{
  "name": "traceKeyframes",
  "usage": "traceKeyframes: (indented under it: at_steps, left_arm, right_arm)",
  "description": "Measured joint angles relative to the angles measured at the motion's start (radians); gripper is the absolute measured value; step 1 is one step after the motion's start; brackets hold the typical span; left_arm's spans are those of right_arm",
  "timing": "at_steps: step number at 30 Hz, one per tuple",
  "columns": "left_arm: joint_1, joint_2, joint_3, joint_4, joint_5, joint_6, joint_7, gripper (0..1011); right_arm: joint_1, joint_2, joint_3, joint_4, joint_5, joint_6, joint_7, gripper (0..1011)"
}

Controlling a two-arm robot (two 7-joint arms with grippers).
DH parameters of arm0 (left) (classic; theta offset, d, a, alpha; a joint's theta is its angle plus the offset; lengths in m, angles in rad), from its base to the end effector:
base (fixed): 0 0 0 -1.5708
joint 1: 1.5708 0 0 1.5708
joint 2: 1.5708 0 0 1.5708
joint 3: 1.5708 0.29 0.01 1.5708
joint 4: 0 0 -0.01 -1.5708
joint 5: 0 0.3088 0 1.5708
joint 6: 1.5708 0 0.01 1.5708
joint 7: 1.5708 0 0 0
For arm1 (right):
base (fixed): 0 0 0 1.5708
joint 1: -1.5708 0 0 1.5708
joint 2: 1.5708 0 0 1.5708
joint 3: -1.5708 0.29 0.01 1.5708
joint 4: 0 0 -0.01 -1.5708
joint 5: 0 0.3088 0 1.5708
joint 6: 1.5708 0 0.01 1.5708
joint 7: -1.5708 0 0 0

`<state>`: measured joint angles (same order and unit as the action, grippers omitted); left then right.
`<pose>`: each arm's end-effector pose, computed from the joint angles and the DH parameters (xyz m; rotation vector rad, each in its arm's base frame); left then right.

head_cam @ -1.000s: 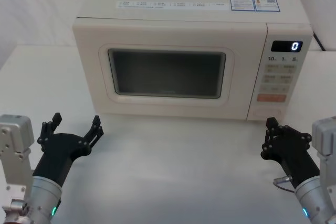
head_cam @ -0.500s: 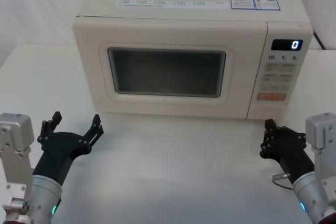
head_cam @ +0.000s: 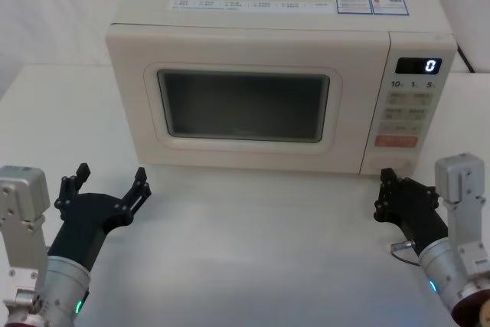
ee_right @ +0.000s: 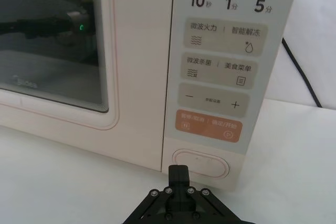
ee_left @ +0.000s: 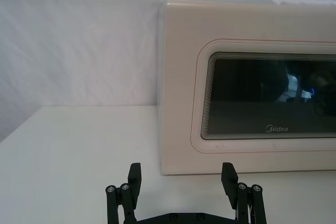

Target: Press the button to open the microwave door with one hand; close the microwave door with the other hand.

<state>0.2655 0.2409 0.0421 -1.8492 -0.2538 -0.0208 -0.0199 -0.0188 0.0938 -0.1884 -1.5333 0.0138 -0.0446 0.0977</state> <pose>0.2529 0.0375 -0.2853 -0.0380 0.0141 1.4461 0.3164 0.0320 -0.3219 -0.0770 -0.0383 -1.2836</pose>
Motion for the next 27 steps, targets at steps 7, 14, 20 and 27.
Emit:
traceKeyframes:
  at_steps: [7, 14, 20, 27]
  left_arm:
    - [0.0, 0.0, 0.0, 0.0, 0.0, 0.0, 0.0, 1001]
    - [0.0, 0.0, 0.0, 0.0, 0.0, 0.0, 0.0, 1001]
    - [0.0, 0.0, 0.0, 0.0, 0.0, 0.0, 0.0, 1001]
    - [0.0, 0.0, 0.0, 0.0, 0.0, 0.0, 0.0, 1001]
  right_arm:
    - [0.027, -0.01, 0.009, 0.036, 0.001, -0.003, 0.005, 0]
    - [0.054, -0.017, 0.016, 0.07, -0.001, -0.004, 0.008, 0]
    - [0.073, -0.021, 0.021, 0.095, -0.002, -0.006, 0.009, 0]
    - [0.09, -0.025, 0.025, 0.119, -0.007, -0.008, 0.008, 0]
